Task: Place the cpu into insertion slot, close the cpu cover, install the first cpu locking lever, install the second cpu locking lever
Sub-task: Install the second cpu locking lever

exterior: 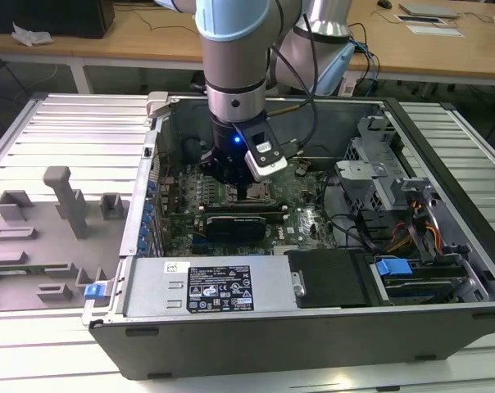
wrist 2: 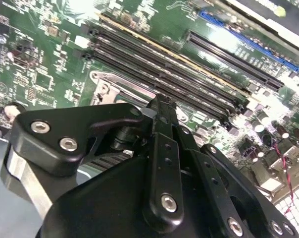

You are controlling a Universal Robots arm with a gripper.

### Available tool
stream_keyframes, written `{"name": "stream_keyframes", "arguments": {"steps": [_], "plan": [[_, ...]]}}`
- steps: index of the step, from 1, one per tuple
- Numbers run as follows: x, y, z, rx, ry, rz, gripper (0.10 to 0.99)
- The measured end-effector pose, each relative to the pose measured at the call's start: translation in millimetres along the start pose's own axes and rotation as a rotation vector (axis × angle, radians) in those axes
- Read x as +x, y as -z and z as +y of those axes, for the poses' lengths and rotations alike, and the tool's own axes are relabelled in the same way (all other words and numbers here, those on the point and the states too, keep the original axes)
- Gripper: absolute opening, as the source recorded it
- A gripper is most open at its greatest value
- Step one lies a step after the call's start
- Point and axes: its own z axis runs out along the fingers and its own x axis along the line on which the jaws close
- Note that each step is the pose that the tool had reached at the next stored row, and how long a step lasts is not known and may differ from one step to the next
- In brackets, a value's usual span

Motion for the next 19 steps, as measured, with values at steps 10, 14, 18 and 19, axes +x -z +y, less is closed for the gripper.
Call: {"name": "stream_keyframes", "arguments": {"steps": [10,14,18,19], "plan": [[13.2,-7.9,-18.1,-0.106,-0.01,0.0043,0.106],[16.1,-12.0,-26.4,-0.154,-0.015,0.008,0.106],[19.4,-16.8,-27.9,-0.166,-0.016,0.0089,0.106],[20.3,-17.9,-28.0,-0.168,-0.017,0.009,0.106]]}}
